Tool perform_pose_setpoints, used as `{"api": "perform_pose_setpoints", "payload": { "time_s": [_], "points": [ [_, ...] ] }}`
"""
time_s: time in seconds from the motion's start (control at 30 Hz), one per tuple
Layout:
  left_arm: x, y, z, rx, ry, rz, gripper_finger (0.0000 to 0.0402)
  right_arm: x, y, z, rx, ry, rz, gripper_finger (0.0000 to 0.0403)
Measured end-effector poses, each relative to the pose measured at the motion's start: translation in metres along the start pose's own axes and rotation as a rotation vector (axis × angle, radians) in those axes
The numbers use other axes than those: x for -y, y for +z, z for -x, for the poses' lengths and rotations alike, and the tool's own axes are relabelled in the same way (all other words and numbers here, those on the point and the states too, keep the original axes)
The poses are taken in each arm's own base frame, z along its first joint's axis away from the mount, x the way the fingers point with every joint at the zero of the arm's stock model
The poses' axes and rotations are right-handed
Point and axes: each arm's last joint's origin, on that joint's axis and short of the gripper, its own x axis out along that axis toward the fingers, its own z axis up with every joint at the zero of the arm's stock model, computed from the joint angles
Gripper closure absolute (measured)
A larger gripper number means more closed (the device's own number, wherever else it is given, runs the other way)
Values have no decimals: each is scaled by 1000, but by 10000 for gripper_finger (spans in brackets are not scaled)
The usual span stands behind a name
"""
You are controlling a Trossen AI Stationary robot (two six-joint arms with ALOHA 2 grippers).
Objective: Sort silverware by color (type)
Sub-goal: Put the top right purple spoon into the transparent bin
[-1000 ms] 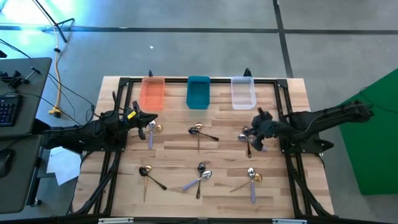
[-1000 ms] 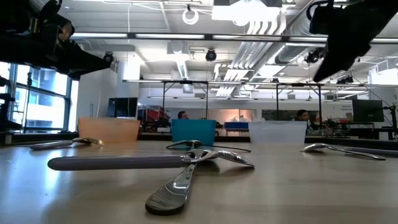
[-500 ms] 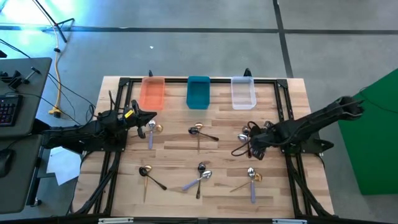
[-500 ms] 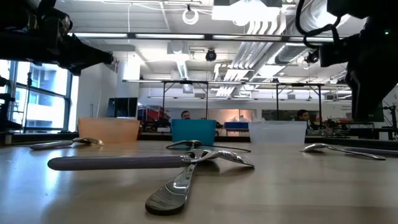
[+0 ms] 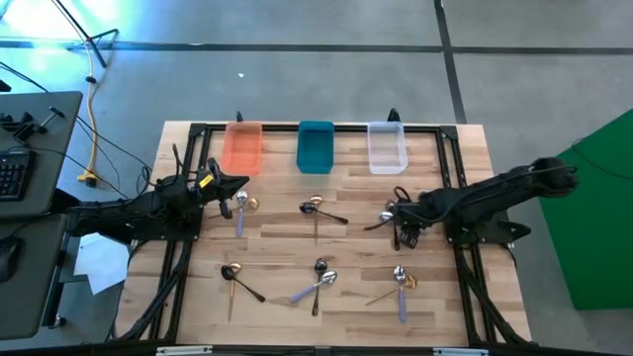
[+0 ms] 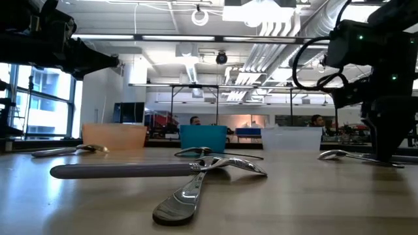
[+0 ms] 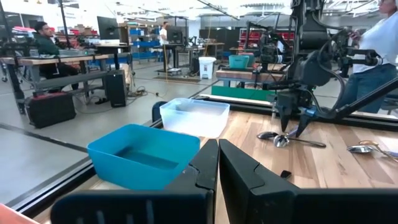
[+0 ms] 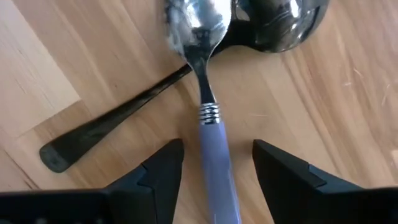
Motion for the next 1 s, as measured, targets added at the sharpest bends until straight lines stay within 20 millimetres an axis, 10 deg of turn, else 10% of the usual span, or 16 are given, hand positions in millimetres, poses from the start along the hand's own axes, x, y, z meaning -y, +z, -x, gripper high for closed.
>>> {"api": "perform_pose_setpoints", "payload": {
  "time_s": [0.57, 1.0],
  "points": [
    [0, 0, 0, 1, 0, 2, 396, 2, -1, -3, 2, -9, -59, 377],
    [0, 0, 0, 1, 0, -23, 396, -9, 20, 21, 54, 4, -68, 374]
  ]
}}
